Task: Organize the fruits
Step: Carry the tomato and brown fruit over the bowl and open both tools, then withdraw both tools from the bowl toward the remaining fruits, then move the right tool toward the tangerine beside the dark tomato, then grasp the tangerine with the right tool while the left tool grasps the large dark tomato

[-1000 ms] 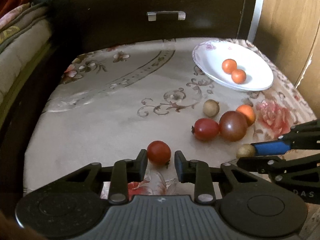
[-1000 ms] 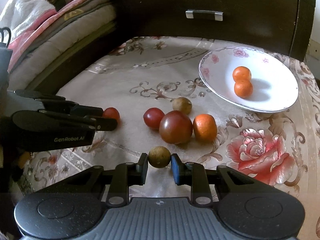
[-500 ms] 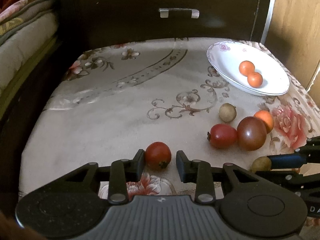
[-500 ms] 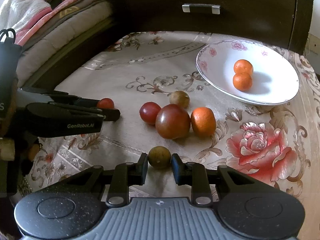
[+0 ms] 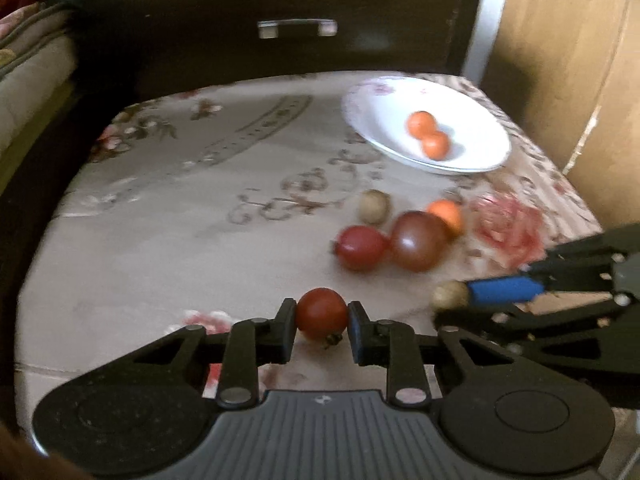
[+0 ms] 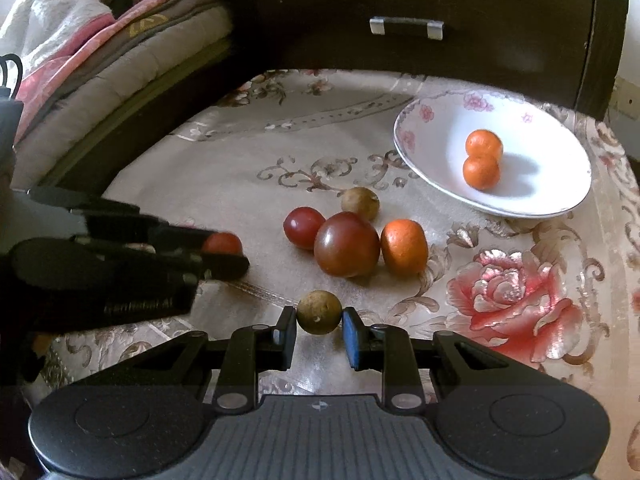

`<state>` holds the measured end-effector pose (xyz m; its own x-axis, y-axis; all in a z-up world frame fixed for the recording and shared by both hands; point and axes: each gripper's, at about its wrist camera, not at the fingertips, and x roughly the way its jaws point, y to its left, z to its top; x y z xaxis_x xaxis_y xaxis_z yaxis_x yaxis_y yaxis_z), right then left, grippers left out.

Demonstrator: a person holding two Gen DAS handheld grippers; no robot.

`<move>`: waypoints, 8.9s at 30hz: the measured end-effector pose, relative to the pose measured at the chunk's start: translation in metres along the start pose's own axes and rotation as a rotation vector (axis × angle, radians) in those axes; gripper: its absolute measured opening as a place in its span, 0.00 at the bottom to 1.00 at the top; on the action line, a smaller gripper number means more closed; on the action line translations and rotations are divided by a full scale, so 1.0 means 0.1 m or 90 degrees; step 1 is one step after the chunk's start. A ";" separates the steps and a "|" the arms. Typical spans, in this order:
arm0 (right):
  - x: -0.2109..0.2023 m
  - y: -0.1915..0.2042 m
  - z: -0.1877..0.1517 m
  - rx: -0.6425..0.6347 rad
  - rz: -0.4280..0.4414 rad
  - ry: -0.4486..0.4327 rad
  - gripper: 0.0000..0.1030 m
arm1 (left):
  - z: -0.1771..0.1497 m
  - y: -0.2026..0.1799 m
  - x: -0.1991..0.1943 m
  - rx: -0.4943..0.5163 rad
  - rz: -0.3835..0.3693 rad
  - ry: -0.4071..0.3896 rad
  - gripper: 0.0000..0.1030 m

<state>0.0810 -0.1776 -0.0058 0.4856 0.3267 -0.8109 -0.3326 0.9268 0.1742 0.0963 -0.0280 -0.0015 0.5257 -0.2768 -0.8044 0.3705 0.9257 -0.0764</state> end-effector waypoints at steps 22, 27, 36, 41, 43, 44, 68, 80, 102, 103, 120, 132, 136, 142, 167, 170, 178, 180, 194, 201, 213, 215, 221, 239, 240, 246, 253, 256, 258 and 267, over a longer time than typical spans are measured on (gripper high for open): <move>-0.05 -0.04 -0.17 -0.022 -0.034 0.019 0.21 | -0.19 -0.33 0.06 0.073 -0.025 0.032 0.38; -0.04 -0.04 -0.17 -0.022 -0.034 0.016 0.23 | -0.20 -0.33 0.06 0.074 -0.021 0.034 0.41; -0.03 -0.02 -0.16 -0.028 -0.034 0.022 0.18 | -0.18 -0.33 0.03 0.071 -0.025 0.044 0.34; -0.06 -0.03 -0.18 -0.025 -0.032 0.021 0.18 | -0.16 -0.33 0.02 0.063 -0.033 0.047 0.34; -0.08 -0.04 -0.18 -0.022 -0.035 0.017 0.18 | -0.15 -0.36 0.01 0.069 -0.032 0.042 0.34; -0.10 -0.05 -0.18 -0.019 -0.035 0.014 0.18 | -0.13 -0.37 0.01 0.069 -0.033 0.039 0.34; -0.29 -0.55 0.34 0.048 -0.090 -0.074 0.20 | 0.66 -0.56 0.15 0.075 -0.031 -0.048 0.33; -0.06 -0.92 0.55 0.080 -0.104 -0.082 0.20 | 1.03 -0.63 0.53 0.092 -0.014 -0.048 0.33; 0.17 -1.11 0.67 0.074 -0.112 -0.085 0.21 | 1.13 -0.64 0.81 0.105 0.005 -0.055 0.32; 0.18 -1.11 0.68 0.074 -0.112 -0.085 0.21 | 1.13 -0.64 0.81 0.105 0.005 -0.055 0.32; 0.19 -1.15 0.68 0.077 -0.118 -0.092 0.23 | 1.16 -0.61 0.83 0.097 0.014 -0.055 0.36; 0.11 -1.12 0.68 0.068 -0.117 -0.109 0.28 | 1.15 -0.58 0.73 0.092 0.022 -0.060 0.39; 0.04 -1.07 0.68 0.058 -0.119 -0.115 0.29 | 1.15 -0.57 0.66 0.095 0.024 -0.064 0.40; -0.05 -1.00 0.65 0.060 -0.120 -0.120 0.32 | 1.11 -0.56 0.56 0.097 0.020 -0.070 0.40; -0.27 -0.49 0.36 0.035 -0.085 -0.099 0.33 | 0.68 -0.38 0.06 0.095 0.010 -0.061 0.43; -0.26 -0.43 0.32 0.030 -0.081 -0.091 0.33 | 0.61 -0.36 0.03 0.095 0.012 -0.054 0.43; -0.21 -0.36 0.24 0.026 -0.080 -0.065 0.34 | 0.42 -0.24 0.02 0.081 0.010 -0.022 0.45; -0.19 -0.38 0.23 0.030 -0.079 -0.060 0.34 | 0.37 -0.21 0.04 0.074 0.010 -0.015 0.45; 0.04 -0.38 0.26 0.019 -0.062 -0.045 0.35 | 0.26 -0.17 0.20 0.064 -0.029 0.017 0.45; 0.06 -0.45 0.29 0.035 -0.049 -0.039 0.37 | 0.26 -0.21 0.25 0.078 -0.042 0.025 0.45; 0.10 -0.54 0.33 0.081 -0.030 -0.041 0.41 | 0.24 -0.23 0.33 0.079 -0.063 0.044 0.45; 0.12 -0.53 0.34 0.083 -0.032 -0.045 0.41 | 0.24 -0.23 0.33 0.079 -0.065 0.045 0.45; 0.16 -0.64 0.33 0.121 -0.034 -0.029 0.41 | 0.25 -0.22 0.32 0.076 -0.068 0.043 0.46; 0.08 -0.48 0.24 0.010 -0.039 0.011 0.40 | 0.26 -0.29 0.28 0.096 -0.102 0.027 0.46; 0.10 -0.46 0.24 0.007 -0.037 0.013 0.40 | 0.26 -0.30 0.27 0.098 -0.103 0.027 0.46; 0.19 -0.44 0.25 0.016 -0.008 0.020 0.40 | 0.25 -0.29 0.26 0.102 -0.094 0.026 0.45; 0.21 -0.51 0.26 0.034 0.023 0.037 0.26 | 0.28 -0.28 0.24 0.117 -0.108 0.019 0.46; 0.19 -0.51 0.24 0.036 0.027 0.040 0.26 | 0.30 -0.23 0.23 0.106 -0.110 0.013 0.46; 0.16 -0.52 0.22 0.032 0.024 0.040 0.26 | 0.32 -0.23 0.23 0.106 -0.112 0.007 0.46; -0.01 -0.68 0.08 0.068 0.009 0.031 0.27 | 0.40 -0.36 0.31 0.141 -0.114 -0.035 0.50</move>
<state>0.1096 -0.2394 -0.0128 0.4406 0.3327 -0.8337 -0.2493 0.9376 0.2424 0.1301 -0.0805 -0.0002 0.4752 -0.4507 -0.7557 0.6164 0.7834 -0.0796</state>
